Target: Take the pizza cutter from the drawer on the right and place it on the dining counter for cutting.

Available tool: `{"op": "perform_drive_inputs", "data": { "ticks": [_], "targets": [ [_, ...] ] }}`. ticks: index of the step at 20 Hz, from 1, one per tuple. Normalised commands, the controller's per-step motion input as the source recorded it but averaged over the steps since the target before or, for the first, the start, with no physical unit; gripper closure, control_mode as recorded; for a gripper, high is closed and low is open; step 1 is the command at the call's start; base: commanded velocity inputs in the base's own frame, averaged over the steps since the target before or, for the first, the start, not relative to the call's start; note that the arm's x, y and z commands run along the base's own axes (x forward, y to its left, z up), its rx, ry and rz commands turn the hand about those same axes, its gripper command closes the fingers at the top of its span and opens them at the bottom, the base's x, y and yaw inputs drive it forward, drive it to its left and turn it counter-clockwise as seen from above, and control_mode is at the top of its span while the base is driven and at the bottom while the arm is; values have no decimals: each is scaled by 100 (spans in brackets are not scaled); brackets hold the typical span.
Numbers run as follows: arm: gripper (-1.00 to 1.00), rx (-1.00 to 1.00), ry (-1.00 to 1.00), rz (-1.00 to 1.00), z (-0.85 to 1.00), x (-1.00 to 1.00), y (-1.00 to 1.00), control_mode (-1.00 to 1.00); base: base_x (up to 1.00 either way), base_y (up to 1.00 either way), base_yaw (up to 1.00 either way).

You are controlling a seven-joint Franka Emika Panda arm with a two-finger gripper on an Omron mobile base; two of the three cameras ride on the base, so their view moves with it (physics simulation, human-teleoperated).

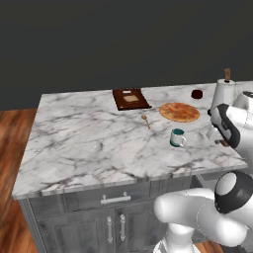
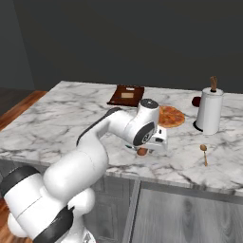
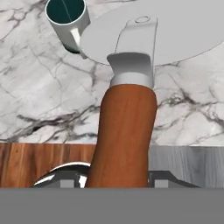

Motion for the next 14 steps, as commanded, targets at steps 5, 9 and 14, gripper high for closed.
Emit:
{"op": "perform_drive_inputs", "data": {
  "ticks": [5,9,14],
  "targets": [
    [100,0,6,-1,-16,54,0,-100,0,0,0],
    [100,0,6,-6,-11,55,0,-100,0,0,0],
    [100,0,7,-4,-20,53,-13,-100,0,0,0]
  ]
}}
